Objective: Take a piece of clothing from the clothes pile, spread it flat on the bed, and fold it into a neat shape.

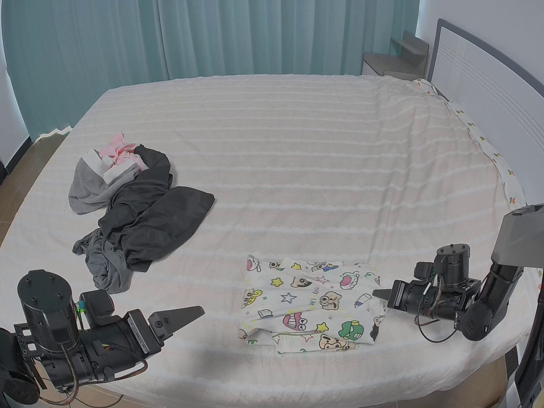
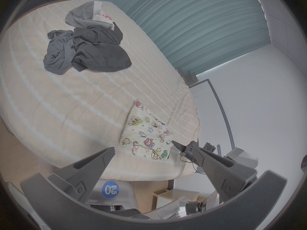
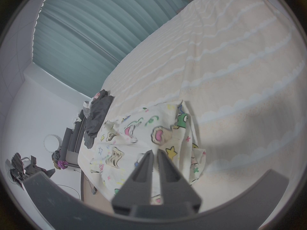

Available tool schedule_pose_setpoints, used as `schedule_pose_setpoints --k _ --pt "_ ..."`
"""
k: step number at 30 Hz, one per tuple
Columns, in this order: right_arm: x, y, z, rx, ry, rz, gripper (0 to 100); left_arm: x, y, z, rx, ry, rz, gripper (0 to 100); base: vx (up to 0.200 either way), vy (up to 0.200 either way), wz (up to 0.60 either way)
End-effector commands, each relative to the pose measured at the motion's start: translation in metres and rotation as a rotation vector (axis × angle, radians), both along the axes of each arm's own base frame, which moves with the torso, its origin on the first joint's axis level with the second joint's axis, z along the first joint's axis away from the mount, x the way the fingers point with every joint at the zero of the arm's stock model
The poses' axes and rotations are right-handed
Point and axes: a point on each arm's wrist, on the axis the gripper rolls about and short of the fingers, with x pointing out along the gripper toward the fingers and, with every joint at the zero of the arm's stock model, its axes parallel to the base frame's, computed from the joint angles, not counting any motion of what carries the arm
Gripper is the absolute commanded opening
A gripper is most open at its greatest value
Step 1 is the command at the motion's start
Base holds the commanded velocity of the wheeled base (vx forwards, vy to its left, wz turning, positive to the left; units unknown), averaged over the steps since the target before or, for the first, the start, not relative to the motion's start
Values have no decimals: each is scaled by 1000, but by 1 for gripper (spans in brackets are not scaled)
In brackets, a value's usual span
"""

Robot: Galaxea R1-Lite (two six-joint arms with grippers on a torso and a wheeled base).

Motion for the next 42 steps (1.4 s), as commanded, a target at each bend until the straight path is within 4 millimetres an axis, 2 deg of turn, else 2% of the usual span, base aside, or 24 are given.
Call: schedule_pose_setpoints --k 1,3,12,19,29,30,35,42 --pt "1 0 -5 -13 5 8 100 0 0 0 1 2 0 100 0 0 0" --pt "1 0 -4 -12 1 8 100 0 0 0 1 2 0 100 0 0 0" --pt "27 6 11 24 -107 -1 100 0 0 -1 2 4 0 100 0 0 0" --pt "48 13 0 25 -100 2 100 0 0 -1 2 4 0 100 0 0 0" --pt "52 19 -9 22 -90 16 100 0 0 -1 2 5 -1 100 0 0 0" --pt "52 20 -9 22 -90 19 0 0 0 -1 2 5 -1 100 0 0 0" --pt "52 19 -8 22 -95 13 0 0 0 -1 1 6 -1 100 0 0 0" --pt "61 4 -4 27 -117 -35 0 0 0 -1 2 5 -1 100 0 0 0"
